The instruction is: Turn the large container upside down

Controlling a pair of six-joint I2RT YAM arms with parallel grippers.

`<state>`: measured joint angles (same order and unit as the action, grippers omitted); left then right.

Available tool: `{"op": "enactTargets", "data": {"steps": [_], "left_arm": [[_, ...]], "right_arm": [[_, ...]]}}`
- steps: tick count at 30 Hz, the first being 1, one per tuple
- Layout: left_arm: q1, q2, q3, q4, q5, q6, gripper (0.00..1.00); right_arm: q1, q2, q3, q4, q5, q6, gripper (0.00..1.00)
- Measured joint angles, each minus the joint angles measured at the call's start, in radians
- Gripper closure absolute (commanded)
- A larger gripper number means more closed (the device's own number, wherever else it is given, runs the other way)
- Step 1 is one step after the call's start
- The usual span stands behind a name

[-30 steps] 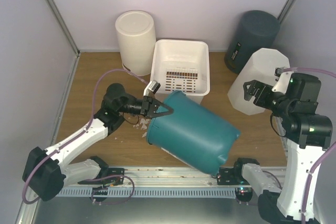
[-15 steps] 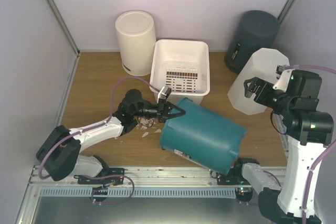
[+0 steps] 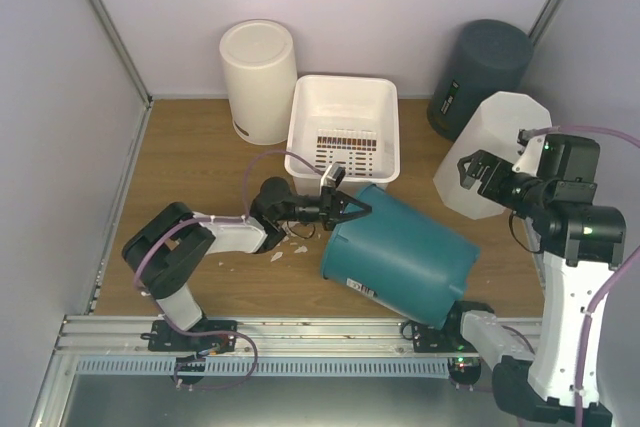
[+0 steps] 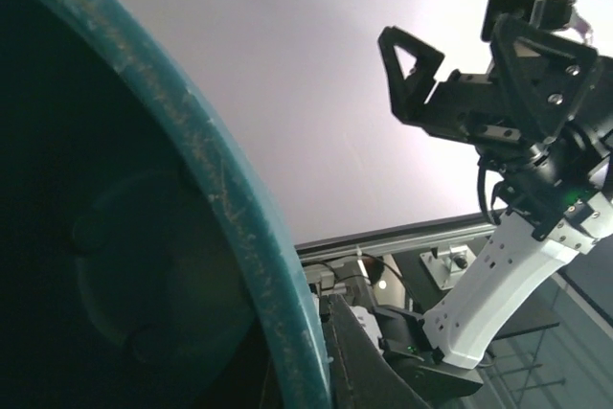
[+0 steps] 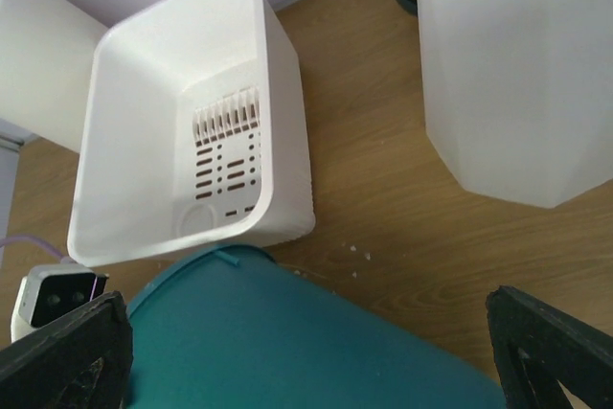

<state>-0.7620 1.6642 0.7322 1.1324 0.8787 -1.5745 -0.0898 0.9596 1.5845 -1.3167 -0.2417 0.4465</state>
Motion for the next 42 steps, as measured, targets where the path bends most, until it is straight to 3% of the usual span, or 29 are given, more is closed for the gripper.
{"op": "enactTargets", "data": {"steps": [14, 24, 32, 42], "left_arm": [[0.013, 0.129, -0.014, 0.316, -0.042, -0.21, 1.0], [0.082, 0.148, -0.064, 0.387, -0.168, -0.306, 1.0], [0.138, 0.148, -0.107, 0.399, -0.187, -0.327, 1.0], [0.185, 0.08, -0.199, 0.404, -0.101, -0.337, 0.98]], "right_arm": [[0.0, -0.088, -0.172, -0.001, -0.103, 0.016, 0.0], [-0.003, -0.177, -0.347, 0.018, -0.151, 0.031, 0.0], [0.0, -0.18, -0.346, 0.0, -0.18, 0.042, 0.0], [0.0, -0.182, -0.249, -0.008, -0.117, 0.058, 0.0]]}}
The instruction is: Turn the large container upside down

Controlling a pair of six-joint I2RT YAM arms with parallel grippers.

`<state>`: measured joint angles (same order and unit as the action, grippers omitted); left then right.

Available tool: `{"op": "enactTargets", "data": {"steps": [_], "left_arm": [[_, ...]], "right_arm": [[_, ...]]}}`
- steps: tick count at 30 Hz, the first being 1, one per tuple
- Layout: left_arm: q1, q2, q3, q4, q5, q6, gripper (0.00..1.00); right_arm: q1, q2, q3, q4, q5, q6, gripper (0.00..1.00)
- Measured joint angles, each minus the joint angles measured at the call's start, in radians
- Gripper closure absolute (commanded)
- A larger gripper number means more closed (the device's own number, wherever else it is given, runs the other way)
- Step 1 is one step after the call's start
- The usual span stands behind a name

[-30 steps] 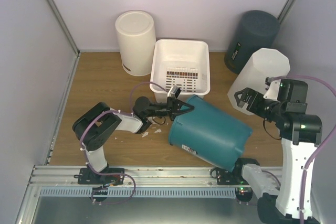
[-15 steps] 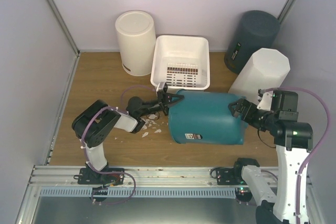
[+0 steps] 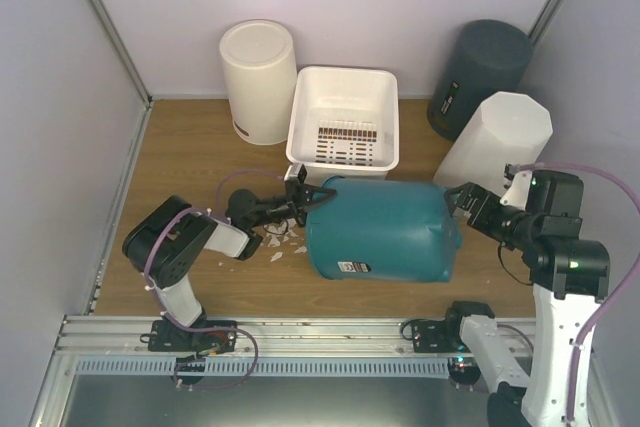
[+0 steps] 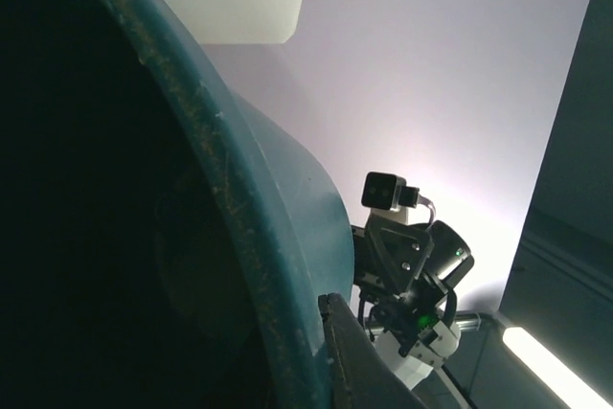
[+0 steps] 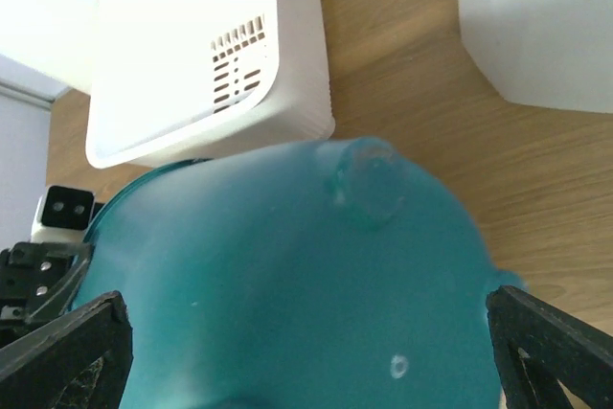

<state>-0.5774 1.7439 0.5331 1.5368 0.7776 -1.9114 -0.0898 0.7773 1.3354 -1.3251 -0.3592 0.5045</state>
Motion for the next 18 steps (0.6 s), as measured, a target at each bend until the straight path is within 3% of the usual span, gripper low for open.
{"op": "enactTargets", "data": {"steps": [7, 11, 18], "left_arm": [[0.058, -0.038, -0.065, 0.002, 0.036, -0.029, 1.0], [0.081, -0.047, -0.088, 0.002, 0.034, -0.039, 0.91], [0.096, -0.061, -0.105, 0.002, 0.049, -0.044, 0.92]], "right_arm": [[0.0, -0.041, -0.089, 0.002, 0.067, 0.002, 0.0], [0.0, -0.062, -0.188, -0.002, 0.116, 0.009, 0.0], [0.0, -0.097, -0.275, 0.0, 0.155, 0.045, 0.0]]}}
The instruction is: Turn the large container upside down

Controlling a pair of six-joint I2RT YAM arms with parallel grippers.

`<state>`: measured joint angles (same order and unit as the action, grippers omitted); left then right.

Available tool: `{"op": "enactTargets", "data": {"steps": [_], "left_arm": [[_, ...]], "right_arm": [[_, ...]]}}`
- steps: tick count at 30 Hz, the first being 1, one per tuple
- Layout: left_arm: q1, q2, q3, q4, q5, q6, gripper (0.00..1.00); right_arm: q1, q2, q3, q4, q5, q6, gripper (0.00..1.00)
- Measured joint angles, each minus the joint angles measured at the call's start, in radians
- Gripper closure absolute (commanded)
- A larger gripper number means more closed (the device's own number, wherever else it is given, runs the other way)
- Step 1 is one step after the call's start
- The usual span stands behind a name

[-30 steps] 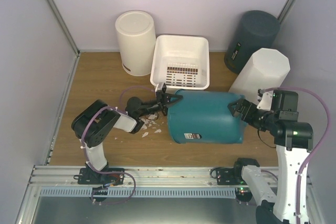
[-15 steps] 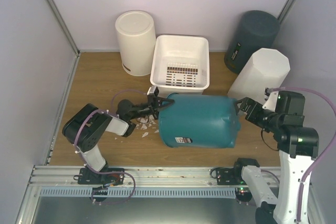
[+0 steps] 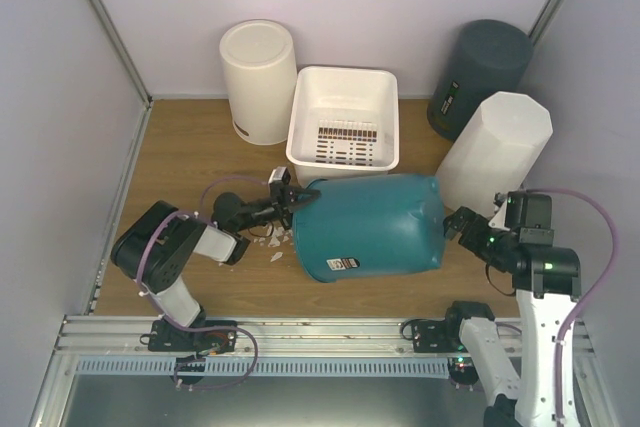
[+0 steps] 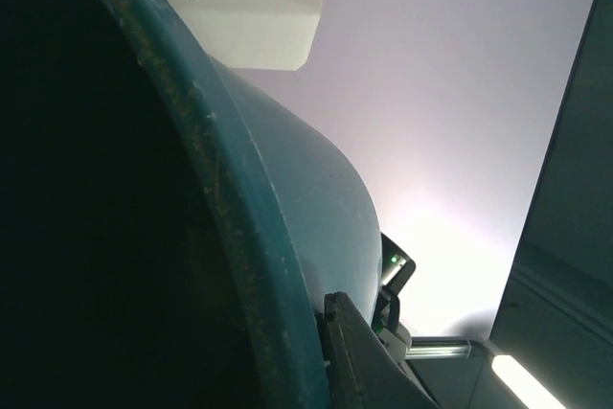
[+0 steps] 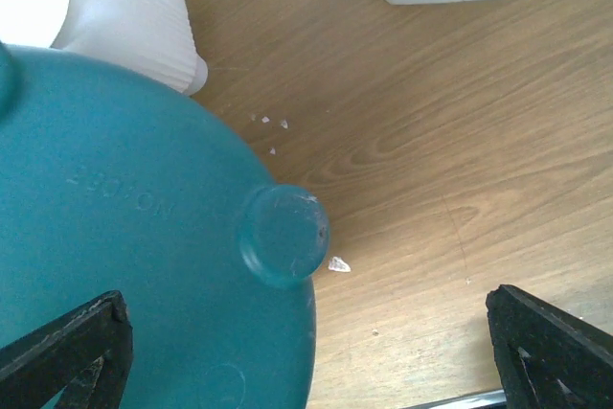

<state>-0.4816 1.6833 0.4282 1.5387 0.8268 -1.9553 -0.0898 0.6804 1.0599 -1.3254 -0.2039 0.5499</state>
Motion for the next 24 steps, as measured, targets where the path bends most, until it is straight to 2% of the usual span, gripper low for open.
{"op": "enactTargets", "data": {"steps": [10, 17, 22, 24], "left_arm": [[0.011, -0.064, -0.062, 0.0, 0.043, 0.065, 0.88], [0.042, -0.076, -0.076, -0.001, 0.099, 0.102, 0.79], [0.065, -0.076, -0.093, -0.002, 0.14, 0.131, 0.67], [0.07, -0.076, -0.097, -0.003, 0.158, 0.143, 0.67]], "right_arm": [[0.0, -0.099, -0.079, 0.082, -0.043, 0.114, 0.0], [0.0, -0.073, -0.069, 0.105, -0.099, 0.115, 0.0], [0.0, -0.047, -0.065, 0.108, -0.142, 0.094, 0.0], [0.0, -0.04, -0.065, 0.11, -0.15, 0.089, 0.0]]}}
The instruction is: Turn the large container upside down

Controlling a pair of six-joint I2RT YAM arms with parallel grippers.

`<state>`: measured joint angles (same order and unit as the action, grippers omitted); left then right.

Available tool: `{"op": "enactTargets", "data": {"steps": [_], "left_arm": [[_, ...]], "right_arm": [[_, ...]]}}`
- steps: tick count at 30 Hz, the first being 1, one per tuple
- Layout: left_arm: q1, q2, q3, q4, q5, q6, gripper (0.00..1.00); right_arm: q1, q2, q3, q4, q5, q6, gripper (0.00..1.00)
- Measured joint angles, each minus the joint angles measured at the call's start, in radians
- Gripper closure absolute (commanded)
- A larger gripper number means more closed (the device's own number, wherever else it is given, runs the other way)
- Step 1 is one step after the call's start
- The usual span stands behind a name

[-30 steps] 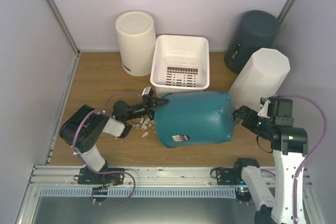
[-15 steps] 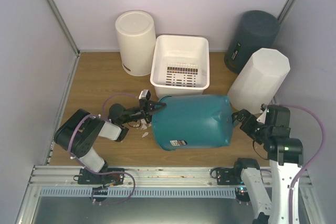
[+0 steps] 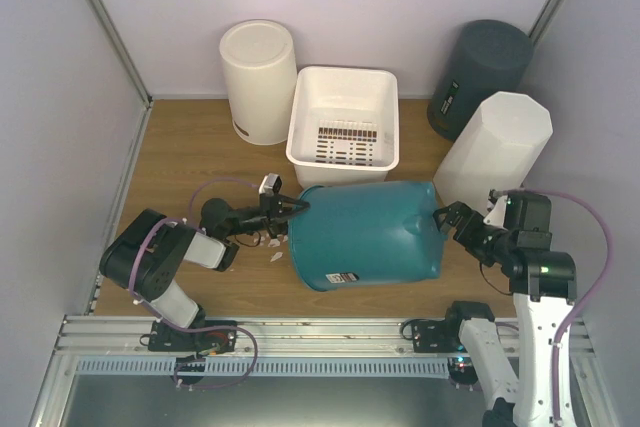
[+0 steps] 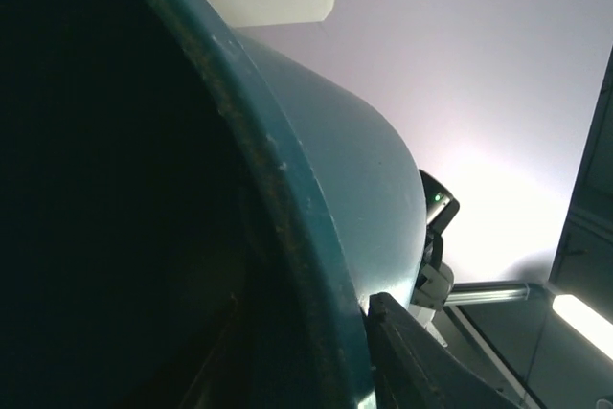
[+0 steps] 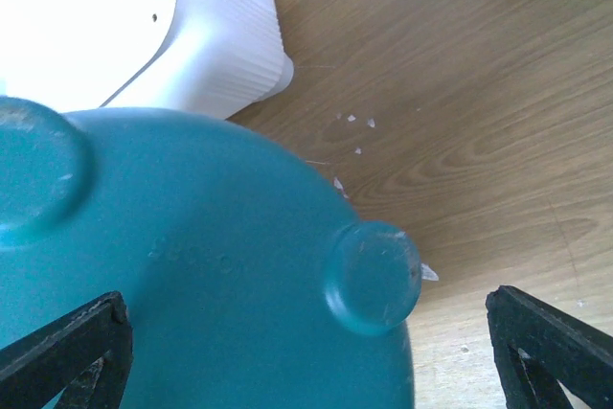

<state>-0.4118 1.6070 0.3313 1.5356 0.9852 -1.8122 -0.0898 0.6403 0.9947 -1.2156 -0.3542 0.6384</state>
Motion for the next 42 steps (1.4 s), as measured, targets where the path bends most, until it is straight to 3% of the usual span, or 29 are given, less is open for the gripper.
{"op": "enactTargets", "data": {"steps": [6, 14, 19, 25, 31, 42], "left_arm": [[0.025, -0.002, -0.005, -0.003, 0.055, 0.038, 0.68], [0.048, -0.002, -0.006, -0.01, 0.103, 0.113, 0.87], [0.049, -0.016, -0.005, -0.066, 0.14, 0.161, 0.89], [0.055, -0.107, 0.014, -0.301, 0.201, 0.335, 0.9], [0.055, -0.171, 0.076, -0.631, 0.27, 0.583, 0.99], [0.054, -0.098, 0.172, -1.029, 0.399, 0.942, 0.85]], "right_arm": [[0.0, 0.011, 0.0, 0.026, -0.043, -0.014, 0.0], [0.0, 0.025, -0.001, 0.08, -0.088, -0.016, 0.0], [0.0, 0.032, -0.001, 0.105, -0.106, -0.016, 0.0], [-0.001, 0.038, 0.005, 0.126, -0.135, -0.012, 0.0], [-0.002, 0.041, 0.019, 0.152, -0.189, -0.003, 0.0], [-0.002, 0.048, 0.064, 0.188, -0.28, -0.006, 0.0]]}}
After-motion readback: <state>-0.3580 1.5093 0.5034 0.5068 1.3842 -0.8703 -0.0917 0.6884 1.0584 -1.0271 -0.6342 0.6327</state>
